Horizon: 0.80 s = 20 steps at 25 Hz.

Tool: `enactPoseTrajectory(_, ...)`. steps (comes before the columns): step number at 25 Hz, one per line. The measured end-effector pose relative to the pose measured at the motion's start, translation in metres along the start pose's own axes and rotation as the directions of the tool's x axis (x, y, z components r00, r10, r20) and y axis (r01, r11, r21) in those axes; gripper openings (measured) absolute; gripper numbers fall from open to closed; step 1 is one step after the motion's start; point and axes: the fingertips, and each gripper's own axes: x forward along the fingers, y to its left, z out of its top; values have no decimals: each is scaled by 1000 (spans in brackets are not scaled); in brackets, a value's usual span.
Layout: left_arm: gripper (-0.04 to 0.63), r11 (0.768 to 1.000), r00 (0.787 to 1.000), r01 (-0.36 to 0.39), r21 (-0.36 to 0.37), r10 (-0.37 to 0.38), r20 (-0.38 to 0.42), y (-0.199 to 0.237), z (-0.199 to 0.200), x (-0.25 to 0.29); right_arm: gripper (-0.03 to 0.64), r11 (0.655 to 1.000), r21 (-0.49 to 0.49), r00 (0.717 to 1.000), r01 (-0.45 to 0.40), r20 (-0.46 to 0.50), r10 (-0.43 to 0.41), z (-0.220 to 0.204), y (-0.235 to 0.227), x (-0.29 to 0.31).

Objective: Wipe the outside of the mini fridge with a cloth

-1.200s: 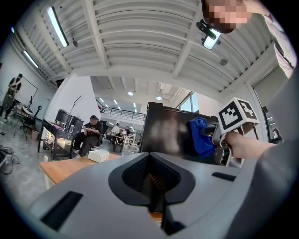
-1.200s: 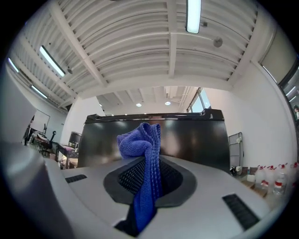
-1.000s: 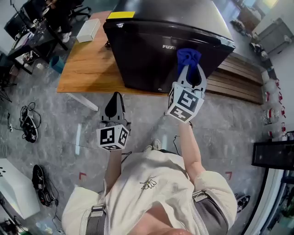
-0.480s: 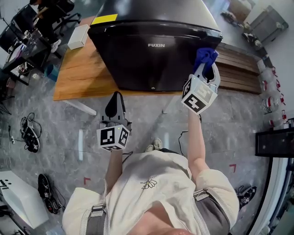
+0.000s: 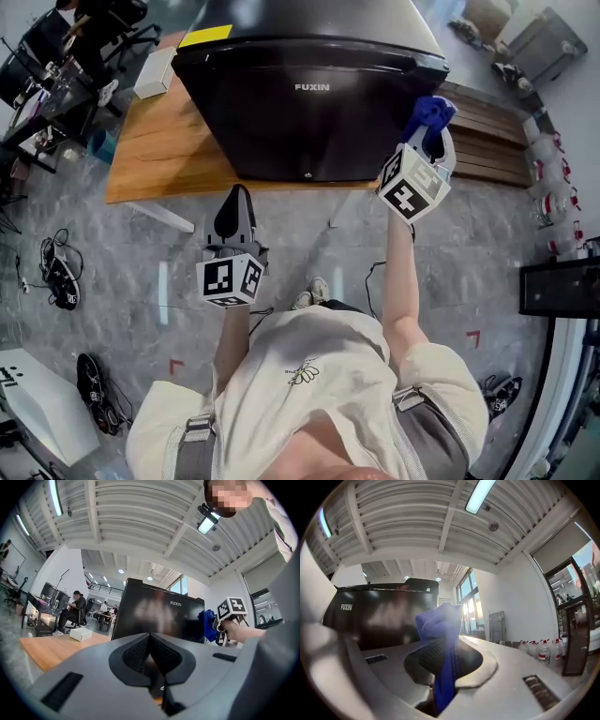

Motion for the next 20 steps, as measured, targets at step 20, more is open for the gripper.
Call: enactPoseTrajectory(20,5,981,981,-195,-2,195,22,60,5,-55,61,762,84,766,-642,28,642,-25,296,-132)
